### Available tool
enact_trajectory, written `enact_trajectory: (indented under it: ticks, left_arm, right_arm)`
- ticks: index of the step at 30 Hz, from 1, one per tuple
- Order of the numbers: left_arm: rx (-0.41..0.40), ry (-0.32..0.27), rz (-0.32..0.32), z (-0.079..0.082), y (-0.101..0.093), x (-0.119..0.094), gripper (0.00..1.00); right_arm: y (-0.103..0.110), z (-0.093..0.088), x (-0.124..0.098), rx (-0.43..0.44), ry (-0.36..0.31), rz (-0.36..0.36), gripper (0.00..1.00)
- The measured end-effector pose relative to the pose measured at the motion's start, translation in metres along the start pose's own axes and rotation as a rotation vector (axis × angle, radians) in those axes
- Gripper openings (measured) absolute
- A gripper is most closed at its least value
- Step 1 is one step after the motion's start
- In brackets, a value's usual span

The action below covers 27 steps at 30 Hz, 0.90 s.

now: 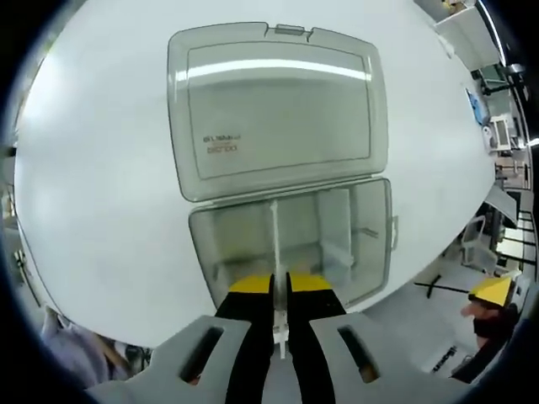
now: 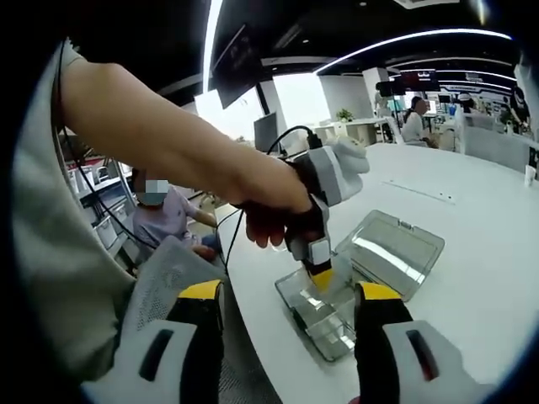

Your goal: Insert the divider into the dual guide fixture by aligning both edges with the guide slots and pushing it downward to the bottom, including one-sided entry, uneven engagement, binding, and posture correction.

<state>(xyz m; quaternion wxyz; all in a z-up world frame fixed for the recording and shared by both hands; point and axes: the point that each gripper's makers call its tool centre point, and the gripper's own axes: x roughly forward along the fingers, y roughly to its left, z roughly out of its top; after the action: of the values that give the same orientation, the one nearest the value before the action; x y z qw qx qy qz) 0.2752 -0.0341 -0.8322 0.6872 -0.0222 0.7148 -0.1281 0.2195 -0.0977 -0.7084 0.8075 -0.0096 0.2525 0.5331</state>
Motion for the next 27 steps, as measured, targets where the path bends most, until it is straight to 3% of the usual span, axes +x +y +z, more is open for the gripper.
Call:
enact_trajectory:
  ticks: [11,27]
  left_arm:
    - [-0.07,-0.037,-0.041,-0.0008,0.0046,-0.0014,0.02]
    - [-0.082,-0.03,-0.027,-0.0003,0.0026,0.0029,0.02]
  right_arm:
    - [-0.0017,-0.0001,-0.0009,-0.001,0.0,-0.004,0.6]
    - [-0.0013,-0.0018,-0.0028,0.003,-0.003,-0.007,0.6]
